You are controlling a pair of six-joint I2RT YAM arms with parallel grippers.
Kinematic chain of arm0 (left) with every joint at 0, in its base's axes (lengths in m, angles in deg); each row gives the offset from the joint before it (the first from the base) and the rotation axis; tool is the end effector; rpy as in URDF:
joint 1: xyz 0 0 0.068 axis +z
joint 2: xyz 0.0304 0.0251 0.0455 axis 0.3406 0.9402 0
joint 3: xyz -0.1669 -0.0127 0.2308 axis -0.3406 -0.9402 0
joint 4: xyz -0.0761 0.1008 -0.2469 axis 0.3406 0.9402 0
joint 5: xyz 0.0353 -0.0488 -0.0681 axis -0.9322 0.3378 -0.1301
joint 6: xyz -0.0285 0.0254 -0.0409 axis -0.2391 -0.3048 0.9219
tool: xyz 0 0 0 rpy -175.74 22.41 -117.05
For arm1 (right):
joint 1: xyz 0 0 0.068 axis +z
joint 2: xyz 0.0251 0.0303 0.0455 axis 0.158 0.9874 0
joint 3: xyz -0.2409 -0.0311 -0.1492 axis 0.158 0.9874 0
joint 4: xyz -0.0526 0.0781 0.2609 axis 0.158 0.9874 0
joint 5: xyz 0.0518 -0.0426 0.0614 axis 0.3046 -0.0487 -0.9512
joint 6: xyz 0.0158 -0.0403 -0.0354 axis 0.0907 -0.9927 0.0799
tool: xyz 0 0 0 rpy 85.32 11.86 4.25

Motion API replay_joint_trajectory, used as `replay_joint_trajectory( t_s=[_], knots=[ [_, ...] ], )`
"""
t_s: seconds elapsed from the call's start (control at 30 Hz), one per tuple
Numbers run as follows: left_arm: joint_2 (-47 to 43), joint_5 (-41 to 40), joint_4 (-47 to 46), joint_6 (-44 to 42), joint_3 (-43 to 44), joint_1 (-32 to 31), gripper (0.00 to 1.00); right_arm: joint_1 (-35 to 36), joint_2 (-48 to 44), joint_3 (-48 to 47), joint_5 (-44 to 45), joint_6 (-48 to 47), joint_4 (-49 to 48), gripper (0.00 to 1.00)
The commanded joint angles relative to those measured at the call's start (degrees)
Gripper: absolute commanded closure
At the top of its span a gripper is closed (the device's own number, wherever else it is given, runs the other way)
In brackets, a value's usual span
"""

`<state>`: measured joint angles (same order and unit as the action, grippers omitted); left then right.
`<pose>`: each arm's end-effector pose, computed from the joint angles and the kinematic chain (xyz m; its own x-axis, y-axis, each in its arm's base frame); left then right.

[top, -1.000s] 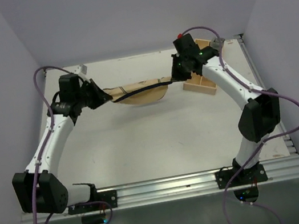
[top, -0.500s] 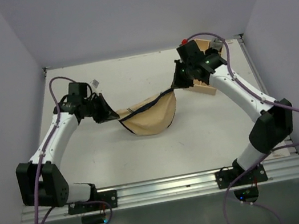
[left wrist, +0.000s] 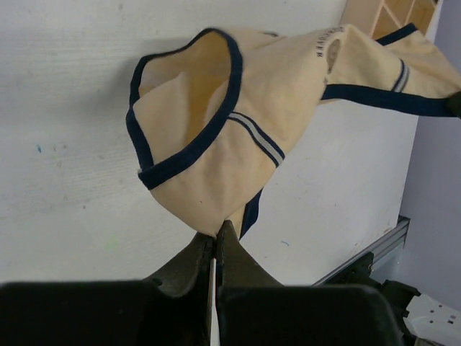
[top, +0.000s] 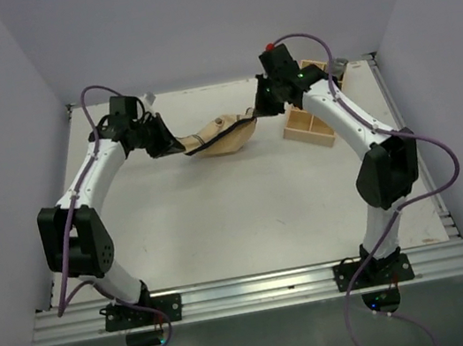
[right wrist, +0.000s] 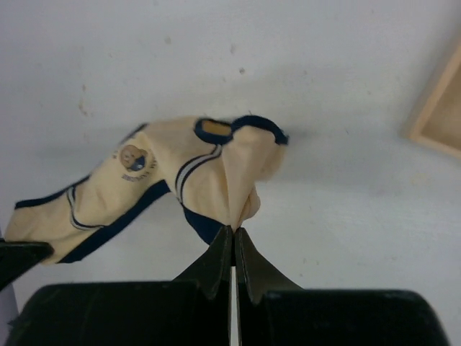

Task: Roll the underwear
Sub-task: Flatten the underwear

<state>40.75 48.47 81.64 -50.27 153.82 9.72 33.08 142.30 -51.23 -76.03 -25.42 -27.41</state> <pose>0.3826 -0.0864 0.3029 -0.8819 -0.2989 -0.3645 -0.0092 0.7840 -0.6207 0.4144 0.1852 0.3529 -0.7751 0.2873 -0.5627 0.0365 0.9095 0.4141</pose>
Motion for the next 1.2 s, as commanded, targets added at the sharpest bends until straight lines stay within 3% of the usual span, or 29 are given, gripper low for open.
replay_joint_trajectory(
  t_s=[0.0,0.07,0.27,0.47,0.5,0.53,0.57,0.6,0.7,0.8,0.87,0.97,1.17],
  knots=[
    [-4.0,-0.2,-1.5,-1.5,-9.6,0.3,1.0,0.1,-8.7,12.9,-1.5,-1.2,-1.5,1.0],
    [-7.4,0.4,-3.6,-0.9,-19.2,0.3,1.0,0.1,-11.8,24.0,-2.3,-0.2,-5.6,1.0],
    [-17.7,2.7,-9.9,1.1,-41.2,0.1,1.0,0.2,-21.7,44.8,-4.6,0.7,-10.7,1.0],
    [-24.1,3.9,-12.1,1.3,-52.0,-0.4,0.99,0.3,-27.7,57.2,-5.2,0.0,-13.3,1.0],
    [-24.9,4.1,-12.7,2.4,-52.6,-1.1,0.9,0.3,-28.2,58.3,-5.3,0.1,-13.5,1.0],
    [-25.3,3.5,-12.5,3.1,-52.5,-1.8,0.86,0.2,-28.5,59.4,-5.6,0.2,-13.7,0.98],
    [-25.7,3.1,-12.2,3.9,-52.6,-2.4,0.82,0.2,-29.7,61.1,-6.3,0.7,-14.0,0.86],
    [-26.6,2.6,-11.4,4.5,-52.7,-2.6,0.7,0.2,-30.3,61.6,-6.4,0.8,-13.7,0.81],
    [-28.1,0.3,-6.2,6.4,-51.0,-2.7,0.5,0.1,-33.5,61.7,-4.2,0.8,-11.1,0.71],
    [-32.1,-10.1,1.6,8.5,-45.7,-2.8,0.43,0.2,-35.0,58.7,-2.0,0.5,-7.4,0.64],
    [-33.3,-13.0,2.1,8.3,-42.1,-2.9,0.35,0.2,-34.7,56.0,-0.8,0.4,-5.2,0.55],
    [-30.0,-12.4,-3.5,5.5,-38.7,-2.8,0.34,0.2,-32.6,53.6,0.7,-0.3,-5.6,0.53],
    [-10.6,-7.3,-14.1,-1.1,-29.4,-2.8,0.38,0.1,-21.8,49.7,1.2,-3.8,-9.1,0.56]
  ],
)
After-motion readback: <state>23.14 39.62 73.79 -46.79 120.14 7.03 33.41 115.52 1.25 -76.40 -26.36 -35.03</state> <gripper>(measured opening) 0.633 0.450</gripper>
